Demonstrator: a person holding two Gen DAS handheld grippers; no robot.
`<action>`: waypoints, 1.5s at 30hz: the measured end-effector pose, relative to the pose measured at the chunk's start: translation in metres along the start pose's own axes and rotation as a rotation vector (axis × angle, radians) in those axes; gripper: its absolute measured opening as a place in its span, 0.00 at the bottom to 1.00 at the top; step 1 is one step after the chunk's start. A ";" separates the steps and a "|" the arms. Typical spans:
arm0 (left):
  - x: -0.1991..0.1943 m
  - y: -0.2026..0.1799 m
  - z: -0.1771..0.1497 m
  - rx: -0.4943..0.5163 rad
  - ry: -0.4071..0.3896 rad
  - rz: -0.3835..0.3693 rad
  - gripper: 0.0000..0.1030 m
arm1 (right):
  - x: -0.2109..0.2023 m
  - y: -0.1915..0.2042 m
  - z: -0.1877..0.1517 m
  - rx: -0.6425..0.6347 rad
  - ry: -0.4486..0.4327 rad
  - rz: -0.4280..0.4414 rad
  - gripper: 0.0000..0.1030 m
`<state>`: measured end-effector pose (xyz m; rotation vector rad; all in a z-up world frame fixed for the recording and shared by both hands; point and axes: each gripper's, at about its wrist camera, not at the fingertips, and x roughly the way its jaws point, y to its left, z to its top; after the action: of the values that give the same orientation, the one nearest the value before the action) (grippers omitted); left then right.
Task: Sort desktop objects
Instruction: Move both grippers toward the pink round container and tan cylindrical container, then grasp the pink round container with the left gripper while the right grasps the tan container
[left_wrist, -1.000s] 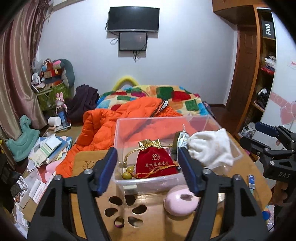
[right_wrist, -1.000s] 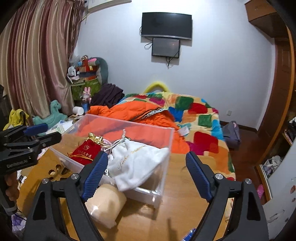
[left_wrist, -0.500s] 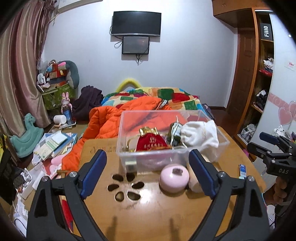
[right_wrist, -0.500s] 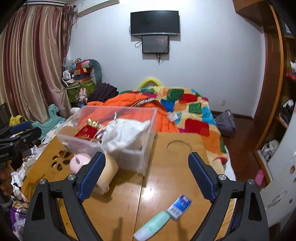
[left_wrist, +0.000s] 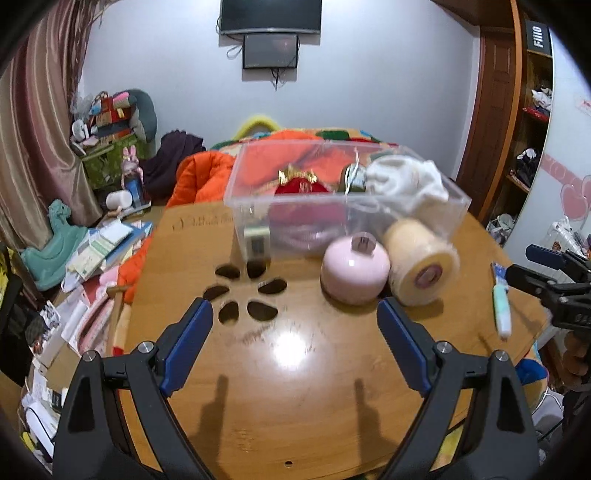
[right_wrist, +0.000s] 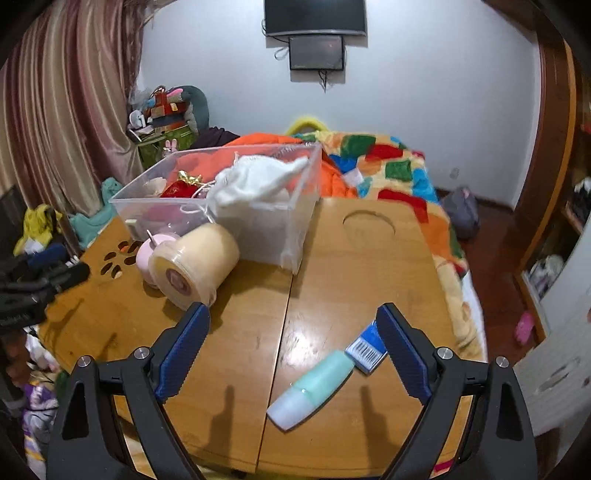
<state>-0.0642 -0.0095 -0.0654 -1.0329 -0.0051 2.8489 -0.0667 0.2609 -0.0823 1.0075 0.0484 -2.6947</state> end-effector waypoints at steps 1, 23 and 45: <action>0.003 0.001 -0.002 -0.005 0.010 -0.002 0.88 | 0.001 -0.001 -0.001 0.002 0.007 0.028 0.88; 0.026 0.011 -0.006 -0.034 0.057 -0.025 0.88 | 0.075 0.081 0.022 -0.011 0.112 -0.041 0.87; 0.061 -0.020 0.017 0.020 0.102 -0.070 0.88 | 0.080 0.045 0.014 0.014 0.085 0.061 0.65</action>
<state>-0.1193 0.0179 -0.0909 -1.1488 -0.0042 2.7251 -0.1218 0.1968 -0.1211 1.1096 0.0158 -2.6001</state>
